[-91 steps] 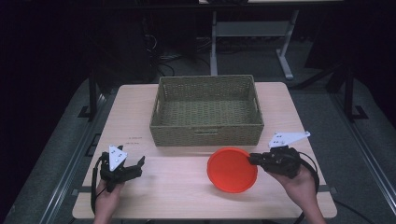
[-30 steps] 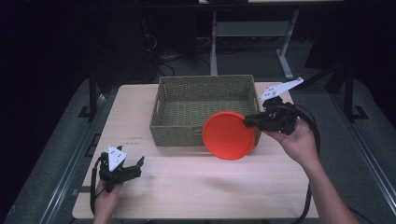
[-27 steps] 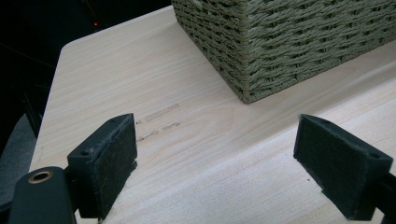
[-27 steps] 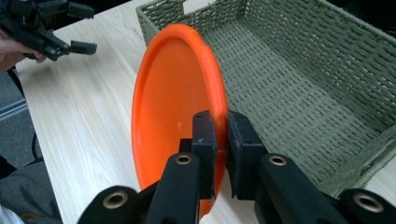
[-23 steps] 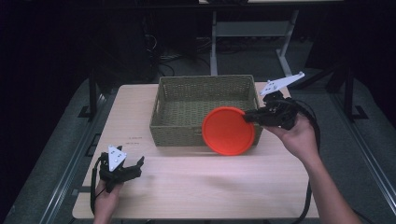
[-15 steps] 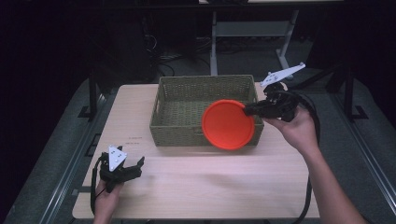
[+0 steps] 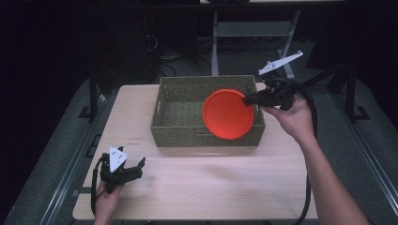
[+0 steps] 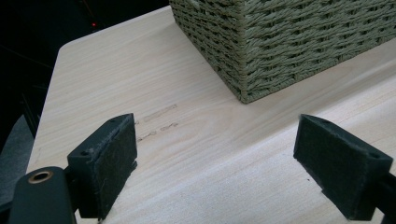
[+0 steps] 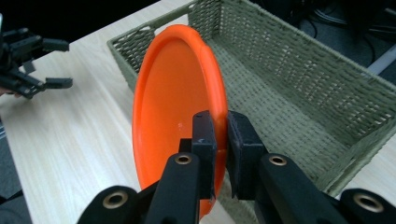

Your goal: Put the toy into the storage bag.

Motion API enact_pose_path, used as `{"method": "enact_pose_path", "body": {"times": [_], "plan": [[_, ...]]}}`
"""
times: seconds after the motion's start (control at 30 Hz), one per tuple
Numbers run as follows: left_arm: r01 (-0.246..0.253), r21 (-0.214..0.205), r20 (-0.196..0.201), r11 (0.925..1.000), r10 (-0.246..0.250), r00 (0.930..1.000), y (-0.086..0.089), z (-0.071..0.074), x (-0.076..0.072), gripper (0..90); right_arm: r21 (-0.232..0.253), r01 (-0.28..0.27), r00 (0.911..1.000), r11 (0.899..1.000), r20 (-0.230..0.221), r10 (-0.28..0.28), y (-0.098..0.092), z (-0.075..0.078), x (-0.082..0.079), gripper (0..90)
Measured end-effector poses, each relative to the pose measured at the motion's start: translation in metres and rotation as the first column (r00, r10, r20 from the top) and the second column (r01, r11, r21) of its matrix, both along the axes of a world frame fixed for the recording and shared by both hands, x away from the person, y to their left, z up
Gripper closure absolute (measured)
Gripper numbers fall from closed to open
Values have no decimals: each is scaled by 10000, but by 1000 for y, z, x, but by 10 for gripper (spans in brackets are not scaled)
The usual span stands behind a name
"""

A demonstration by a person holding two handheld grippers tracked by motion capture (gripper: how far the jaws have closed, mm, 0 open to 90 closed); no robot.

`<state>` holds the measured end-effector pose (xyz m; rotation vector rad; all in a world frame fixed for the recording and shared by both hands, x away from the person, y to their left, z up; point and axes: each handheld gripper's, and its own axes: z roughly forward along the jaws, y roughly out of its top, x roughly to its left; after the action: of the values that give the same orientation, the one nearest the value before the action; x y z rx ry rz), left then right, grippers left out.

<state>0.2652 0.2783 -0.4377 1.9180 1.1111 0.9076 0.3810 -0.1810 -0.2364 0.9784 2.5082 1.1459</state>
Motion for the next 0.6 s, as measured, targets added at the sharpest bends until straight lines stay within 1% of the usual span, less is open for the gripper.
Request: {"method": "enact_pose_path", "body": {"times": [0.1, 0.13, 0.37, 0.4, 0.43, 0.5, 0.57, 0.6], "plan": [[0, -21, 3, 10000, 0, 10000, 0, 0, 0, 128, -156, 91, 9999, 9998, 120, -89, 2, 1, 4, 820], [-12, -46, 15, 10000, 12, 10000, 0, 0, 0, 128, -151, 125, 9999, 9998, 41, -125, 4, 2, 7, 820], [-20, -60, 20, 10000, 21, 10000, 1, 0, 0, 129, -125, 270, 9996, 9996, -72, -271, 5, 2, 17, 820], [-11, -70, 17, 10000, 12, 10000, 1, 0, 0, 128, 26, 329, 9992, 9995, -243, -328, 4, 0, 21, 820], [-13, -69, 1, 10000, 13, 10000, 0, 0, 0, 128, 26, 329, 9992, 9995, -243, -328, 4, 0, 21, 820], [-1, -28, -18, 10000, 1, 10000, 1, 0, 0, 128, 166, 413, 9983, 9990, -417, -406, 3, -1, 26, 820], [0, -31, -15, 10000, 0, 10000, 1, 0, 0, 128, 229, 527, 9976, 9983, -467, -515, 2, -1, 31, 820], [-6, -47, -8, 10000, 6, 10000, 1, 0, 0, 128, 229, 527, 9976, 9983, -467, -515, 2, -1, 31, 820]]}}
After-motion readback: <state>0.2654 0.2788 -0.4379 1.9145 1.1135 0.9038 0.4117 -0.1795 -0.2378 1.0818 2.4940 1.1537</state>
